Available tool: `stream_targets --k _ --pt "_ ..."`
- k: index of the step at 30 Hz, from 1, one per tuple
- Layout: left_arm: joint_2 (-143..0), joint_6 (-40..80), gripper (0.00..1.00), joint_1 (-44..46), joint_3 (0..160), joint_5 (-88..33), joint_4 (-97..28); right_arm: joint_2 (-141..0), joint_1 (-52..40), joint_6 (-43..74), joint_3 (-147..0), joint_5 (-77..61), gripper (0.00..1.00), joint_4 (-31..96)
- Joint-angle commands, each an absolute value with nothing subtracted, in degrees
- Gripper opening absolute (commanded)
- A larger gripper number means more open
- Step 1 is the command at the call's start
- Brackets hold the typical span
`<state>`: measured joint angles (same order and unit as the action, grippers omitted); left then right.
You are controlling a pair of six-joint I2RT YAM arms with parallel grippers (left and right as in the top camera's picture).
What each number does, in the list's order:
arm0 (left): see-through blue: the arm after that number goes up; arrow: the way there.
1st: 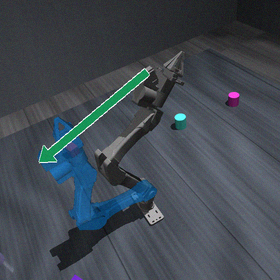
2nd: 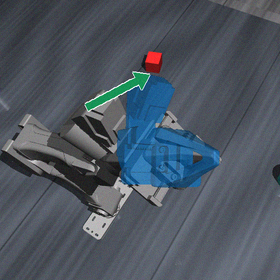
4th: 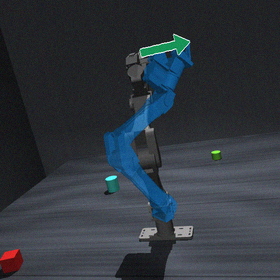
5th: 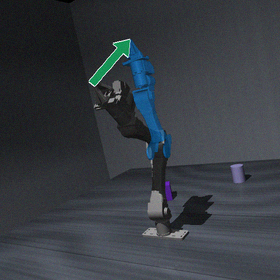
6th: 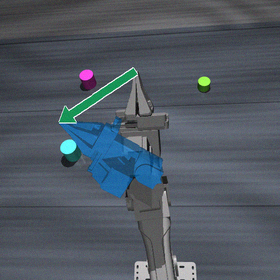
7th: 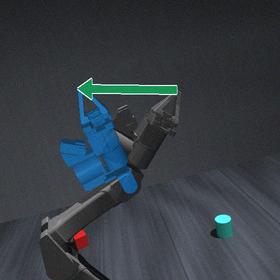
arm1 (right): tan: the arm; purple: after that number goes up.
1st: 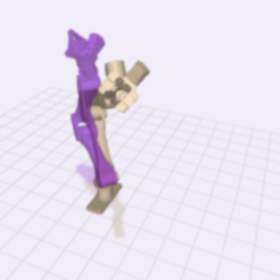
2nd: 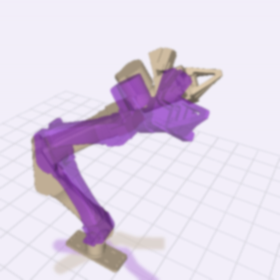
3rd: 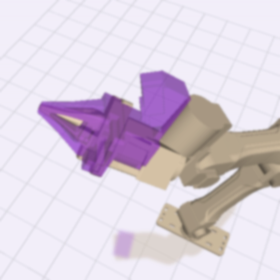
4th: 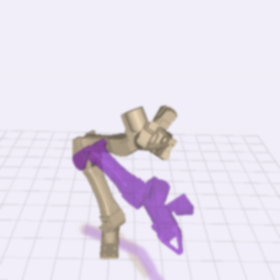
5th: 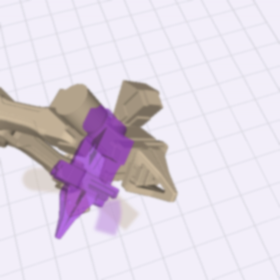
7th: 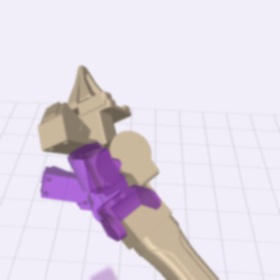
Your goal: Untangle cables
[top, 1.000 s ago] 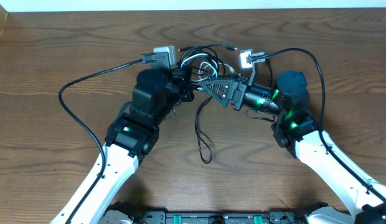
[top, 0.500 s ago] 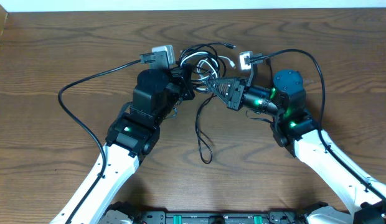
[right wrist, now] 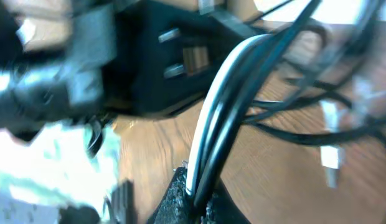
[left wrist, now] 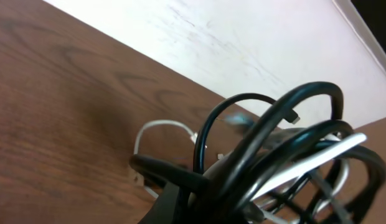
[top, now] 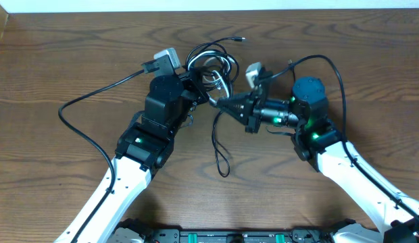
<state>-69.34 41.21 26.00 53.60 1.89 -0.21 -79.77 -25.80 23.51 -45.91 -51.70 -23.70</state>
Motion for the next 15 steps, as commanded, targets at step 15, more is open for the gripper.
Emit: stream_targets --k 15 --pt "-69.1 54.8 0.07 23.1 54.6 8.6 0.7 -79.9 -29.1 -17.2 -46.0 -69.6 0.01 -8.5"
